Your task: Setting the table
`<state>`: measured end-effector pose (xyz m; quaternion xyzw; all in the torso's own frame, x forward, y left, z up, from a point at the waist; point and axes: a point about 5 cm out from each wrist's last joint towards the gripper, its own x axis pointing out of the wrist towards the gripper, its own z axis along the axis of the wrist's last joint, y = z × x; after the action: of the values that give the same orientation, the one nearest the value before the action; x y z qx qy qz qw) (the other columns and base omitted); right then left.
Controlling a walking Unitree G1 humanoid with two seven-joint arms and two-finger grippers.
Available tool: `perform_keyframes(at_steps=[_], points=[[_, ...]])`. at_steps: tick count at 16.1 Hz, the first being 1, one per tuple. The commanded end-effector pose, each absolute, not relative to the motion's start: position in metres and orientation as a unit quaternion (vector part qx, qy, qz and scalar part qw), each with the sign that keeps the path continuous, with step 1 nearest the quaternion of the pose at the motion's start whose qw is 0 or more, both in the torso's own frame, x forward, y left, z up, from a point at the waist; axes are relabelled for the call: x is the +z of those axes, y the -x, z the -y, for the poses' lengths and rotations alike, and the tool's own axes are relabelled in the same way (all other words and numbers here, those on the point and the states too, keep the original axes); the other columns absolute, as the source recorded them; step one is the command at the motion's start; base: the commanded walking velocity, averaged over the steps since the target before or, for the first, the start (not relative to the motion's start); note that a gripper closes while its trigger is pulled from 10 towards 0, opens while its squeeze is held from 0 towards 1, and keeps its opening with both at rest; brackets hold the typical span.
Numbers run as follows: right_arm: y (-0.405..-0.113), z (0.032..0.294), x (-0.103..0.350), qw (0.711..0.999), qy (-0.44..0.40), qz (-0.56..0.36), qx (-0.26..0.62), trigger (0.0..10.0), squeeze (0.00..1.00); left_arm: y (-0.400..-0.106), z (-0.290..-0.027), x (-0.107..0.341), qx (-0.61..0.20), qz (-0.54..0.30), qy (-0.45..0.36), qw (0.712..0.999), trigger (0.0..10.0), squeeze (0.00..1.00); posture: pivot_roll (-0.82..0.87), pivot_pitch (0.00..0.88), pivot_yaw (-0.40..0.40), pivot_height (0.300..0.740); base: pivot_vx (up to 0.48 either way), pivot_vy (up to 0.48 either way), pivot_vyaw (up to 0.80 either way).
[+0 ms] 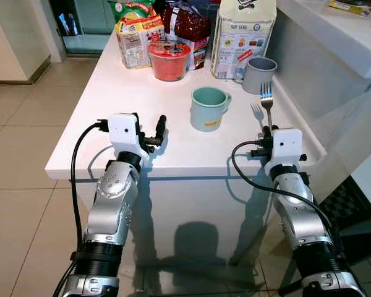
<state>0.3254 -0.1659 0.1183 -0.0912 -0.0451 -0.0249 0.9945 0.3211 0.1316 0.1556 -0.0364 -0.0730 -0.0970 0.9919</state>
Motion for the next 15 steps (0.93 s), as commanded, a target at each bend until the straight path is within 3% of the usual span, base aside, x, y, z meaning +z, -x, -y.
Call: perform_keyframes(at_steps=[1, 8, 15], points=[[-0.3249, 0.1719, 0.1111, 0.995, 0.087, 0.021, -0.035, 0.0, 0.00, -0.3232, -0.1298, 0.1591, -0.097, 0.078, 0.036, 0.992, 10.0, 0.00, 0.00, 0.000, -0.007, 0.740, -0.326, 0.000, 0.00], [-0.3250, 0.1722, 0.1109, 0.995, 0.086, 0.021, -0.035, 0.0, 0.00, -0.3232, -0.1296, 0.1596, -0.097, 0.080, 0.037, 0.991, 10.0, 0.00, 0.00, 0.000, -0.006, 0.740, -0.301, 0.000, 0.00], [-0.3245, 0.1716, 0.1097, 0.996, 0.087, 0.018, -0.033, 0.0, 0.00, -0.3233, -0.1304, 0.1580, -0.099, 0.078, 0.032, 0.991, 10.0, 0.00, 0.00, 0.000, -0.005, 0.740, 0.000, 0.000, 0.00]])
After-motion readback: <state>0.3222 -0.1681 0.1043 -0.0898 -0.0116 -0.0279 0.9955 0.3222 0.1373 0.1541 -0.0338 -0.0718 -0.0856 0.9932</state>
